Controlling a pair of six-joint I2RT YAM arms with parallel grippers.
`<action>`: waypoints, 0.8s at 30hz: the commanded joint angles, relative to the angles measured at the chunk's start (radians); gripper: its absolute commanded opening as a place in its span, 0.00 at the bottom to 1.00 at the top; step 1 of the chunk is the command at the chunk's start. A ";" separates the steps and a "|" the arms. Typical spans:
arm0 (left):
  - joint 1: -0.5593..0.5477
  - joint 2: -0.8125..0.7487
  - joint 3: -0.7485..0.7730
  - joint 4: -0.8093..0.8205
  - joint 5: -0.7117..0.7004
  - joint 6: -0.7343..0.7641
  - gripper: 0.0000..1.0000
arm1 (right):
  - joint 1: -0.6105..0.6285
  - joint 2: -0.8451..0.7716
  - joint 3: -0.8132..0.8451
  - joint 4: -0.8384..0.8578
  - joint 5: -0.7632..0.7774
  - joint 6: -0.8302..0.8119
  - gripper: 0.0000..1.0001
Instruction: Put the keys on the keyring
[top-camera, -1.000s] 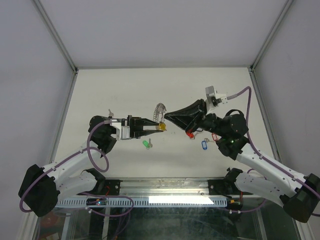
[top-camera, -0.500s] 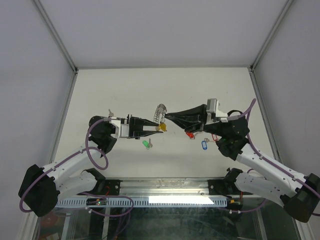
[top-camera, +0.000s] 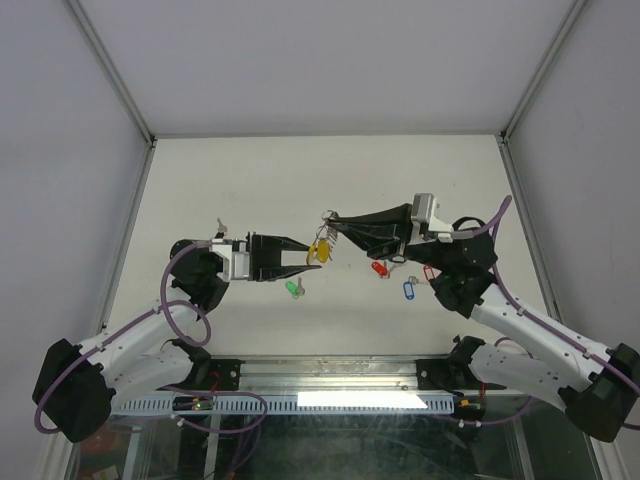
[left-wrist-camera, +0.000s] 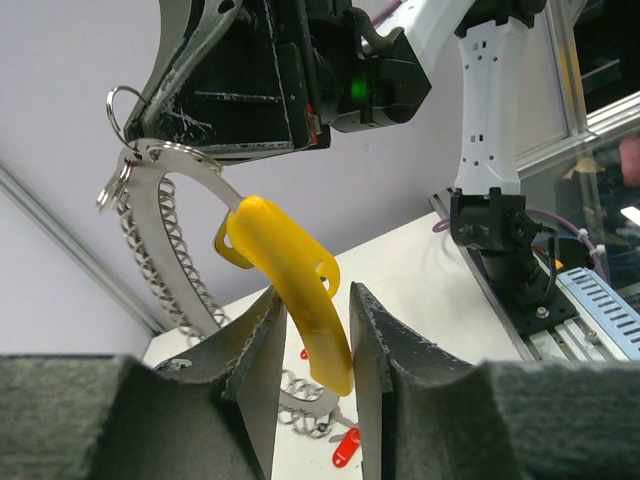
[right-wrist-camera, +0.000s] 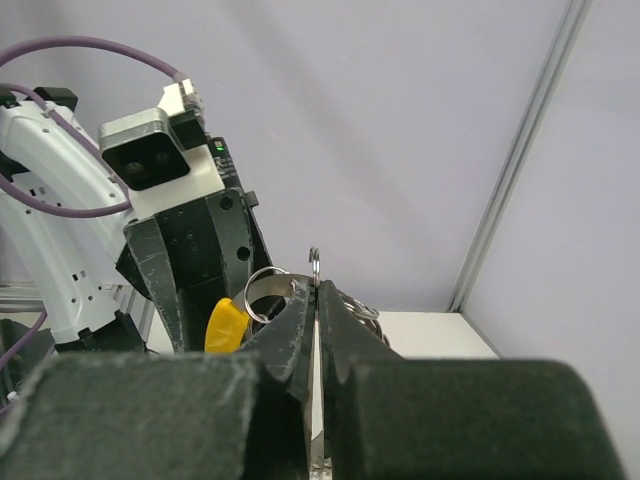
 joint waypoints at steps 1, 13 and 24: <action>0.007 -0.054 -0.015 -0.003 -0.045 0.012 0.30 | 0.001 -0.039 0.061 -0.016 0.089 0.001 0.00; 0.008 -0.171 -0.023 -0.181 -0.115 0.088 0.48 | 0.001 -0.095 0.008 -0.049 0.192 0.012 0.00; 0.007 -0.181 0.024 -0.053 -0.189 -0.029 0.42 | 0.001 -0.121 -0.069 -0.051 0.043 -0.088 0.00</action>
